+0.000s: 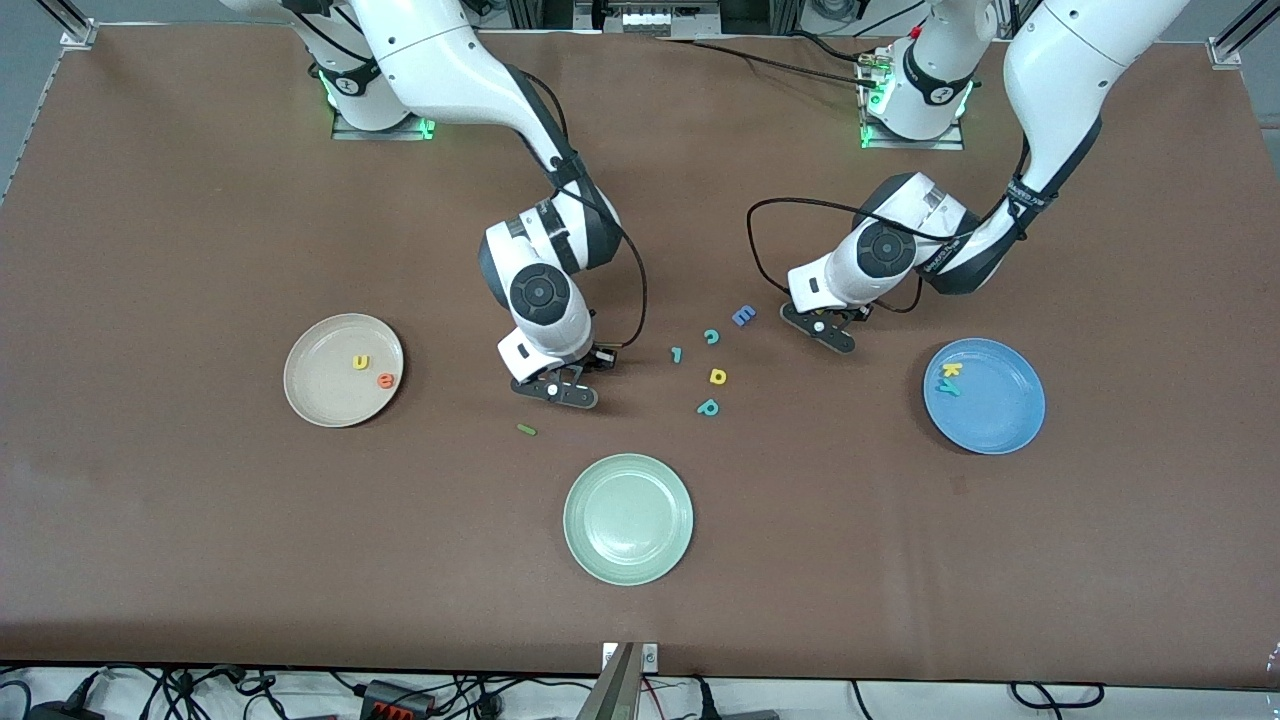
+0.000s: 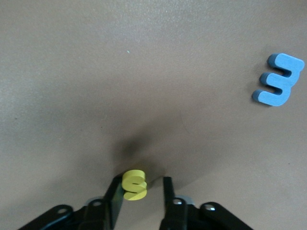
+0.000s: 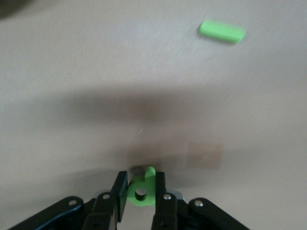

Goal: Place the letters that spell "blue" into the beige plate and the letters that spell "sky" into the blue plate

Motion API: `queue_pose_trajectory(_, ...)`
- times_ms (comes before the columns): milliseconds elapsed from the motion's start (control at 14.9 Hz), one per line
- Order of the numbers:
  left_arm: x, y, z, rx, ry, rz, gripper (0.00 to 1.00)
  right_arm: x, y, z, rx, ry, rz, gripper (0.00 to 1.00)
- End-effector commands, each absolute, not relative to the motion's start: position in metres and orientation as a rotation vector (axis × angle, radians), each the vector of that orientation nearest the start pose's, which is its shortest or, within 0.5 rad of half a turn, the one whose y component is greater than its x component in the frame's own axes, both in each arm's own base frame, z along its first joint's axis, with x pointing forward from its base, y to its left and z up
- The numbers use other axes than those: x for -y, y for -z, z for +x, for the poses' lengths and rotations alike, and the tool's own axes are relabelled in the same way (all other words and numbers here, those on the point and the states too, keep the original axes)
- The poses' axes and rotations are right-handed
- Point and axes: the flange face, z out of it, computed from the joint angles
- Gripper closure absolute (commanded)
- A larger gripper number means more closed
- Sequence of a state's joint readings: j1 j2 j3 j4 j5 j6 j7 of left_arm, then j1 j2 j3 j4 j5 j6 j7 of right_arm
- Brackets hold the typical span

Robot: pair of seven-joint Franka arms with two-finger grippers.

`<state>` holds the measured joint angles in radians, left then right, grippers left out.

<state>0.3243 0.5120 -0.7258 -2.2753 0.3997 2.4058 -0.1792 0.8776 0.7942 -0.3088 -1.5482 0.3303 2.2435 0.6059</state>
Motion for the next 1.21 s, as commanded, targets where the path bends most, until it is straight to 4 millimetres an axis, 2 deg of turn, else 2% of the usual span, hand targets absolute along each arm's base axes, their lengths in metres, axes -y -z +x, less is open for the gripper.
queue_pose_trajectory(0,0.215,-0.166,0.458,-0.861,-0.332,-3.046,0.72,-0.337,-0.228,0.598,-0.160,-0.197,-3.192,0.85)
queue_pose_trajectory(134,0.211,-0.161,0.457,-0.848,-0.349,-3.048,0.82,-0.281,-0.241,0.616,-0.122,-0.240,-3.239,0.85)
queue_pose_trajectory(201,0.212,-0.162,0.458,-0.850,-0.345,-3.047,0.89,-0.249,-0.242,0.620,-0.078,-0.266,-3.258,0.85)
queue_pose_trajectory(336,0.207,-0.167,0.462,-0.836,-0.340,-3.040,0.94,-0.195,-0.240,0.622,-0.008,-0.312,-3.282,0.85)
queue_pose_trajectory(470,0.201,-0.183,0.475,-0.805,-0.320,-3.017,0.94,-0.151,-0.237,0.617,0.086,-0.371,-3.281,0.85)
queue_pose_trajectory(739,0.183,-0.226,0.521,-0.723,-0.388,-2.949,0.94,-0.067,-0.224,0.610,0.205,-0.469,-3.235,0.85)
queue_pose_trajectory(873,0.172,-0.243,0.538,-0.674,-0.428,-2.924,0.94,-0.034,-0.221,0.611,0.242,-0.480,-3.212,0.85)
queue_pose_trajectory(1007,0.139,-0.250,0.552,-0.584,-0.440,-2.939,0.94,-0.016,-0.215,0.611,0.234,-0.493,-3.199,0.81)
queue_pose_trajectory(1075,0.118,-0.251,0.559,-0.536,-0.438,-2.957,0.94,-0.013,-0.212,0.608,0.225,-0.499,-3.197,0.73)
queue_pose_trajectory(1142,0.097,-0.255,0.569,-0.530,-0.423,-2.977,0.94,-0.013,-0.209,0.606,0.209,-0.484,-3.192,0.56)
